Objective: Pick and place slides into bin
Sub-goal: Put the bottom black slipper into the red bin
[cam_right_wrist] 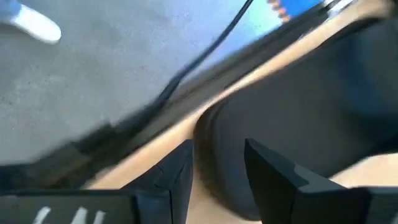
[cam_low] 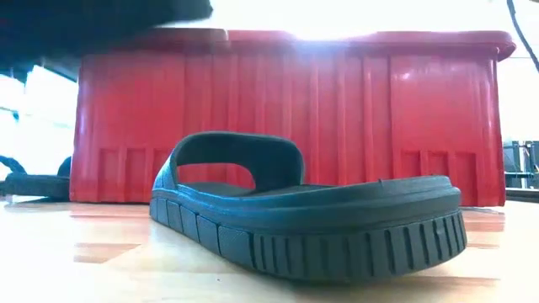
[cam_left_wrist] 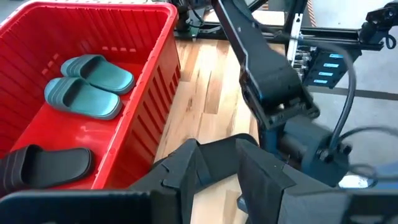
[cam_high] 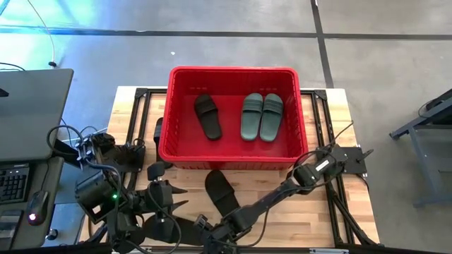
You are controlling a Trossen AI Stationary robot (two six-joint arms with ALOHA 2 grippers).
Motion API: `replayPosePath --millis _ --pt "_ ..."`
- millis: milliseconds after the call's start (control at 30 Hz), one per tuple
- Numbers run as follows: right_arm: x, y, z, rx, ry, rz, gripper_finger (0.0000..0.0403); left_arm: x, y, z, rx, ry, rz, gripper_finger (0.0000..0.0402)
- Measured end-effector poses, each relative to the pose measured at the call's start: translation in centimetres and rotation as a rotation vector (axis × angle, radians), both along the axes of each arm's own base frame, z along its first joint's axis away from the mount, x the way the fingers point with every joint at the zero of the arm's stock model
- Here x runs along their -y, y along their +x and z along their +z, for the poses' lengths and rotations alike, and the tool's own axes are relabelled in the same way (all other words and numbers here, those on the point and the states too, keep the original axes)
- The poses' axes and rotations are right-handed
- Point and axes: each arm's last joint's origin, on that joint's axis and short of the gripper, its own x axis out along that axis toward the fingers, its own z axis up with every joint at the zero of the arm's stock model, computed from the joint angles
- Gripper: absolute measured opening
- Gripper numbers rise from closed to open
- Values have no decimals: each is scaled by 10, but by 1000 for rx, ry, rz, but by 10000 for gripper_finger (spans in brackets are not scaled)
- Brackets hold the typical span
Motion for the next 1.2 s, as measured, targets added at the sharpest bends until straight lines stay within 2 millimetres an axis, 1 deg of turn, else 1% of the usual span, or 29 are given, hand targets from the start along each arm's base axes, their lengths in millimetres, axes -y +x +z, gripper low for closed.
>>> replayPosePath --millis 33,100,200,267,367,500,533,667,800,967,1067,1200 --pt "0 0 -6 -13 -12 -4 133 0 0 0 0 0 0 99" --pt "2 2 -8 9 -39 -31 133 0 0 0 0 0 0 99" --pt "2 3 -9 31 -63 -56 132 0 0 0 0 5 -2 99" --pt "4 5 -9 31 -61 -60 124 0 0 0 0 6 -2 99" --pt "10 9 -12 10 -36 -52 92 0 0 0 1 8 -2 99" --pt "16 12 -13 -29 20 -9 23 0 0 0 1 8 -2 99" --pt "18 13 -14 -38 28 -4 14 0 0 0 1 8 -2 99" --pt "21 15 -14 -54 49 -52 14 0 0 0 1 8 -2 99" --pt "22 17 -12 -73 127 -132 5 0 0 0 -2 6 -4 99" --pt "17 14 2 -68 195 -179 3 0 0 0 -4 4 -5 99" --pt "12 9 21 -27 205 -179 2 0 0 0 -7 6 -9 99" --pt "8 -1 53 16 232 -172 1 0 0 0 -20 32 -33 99"
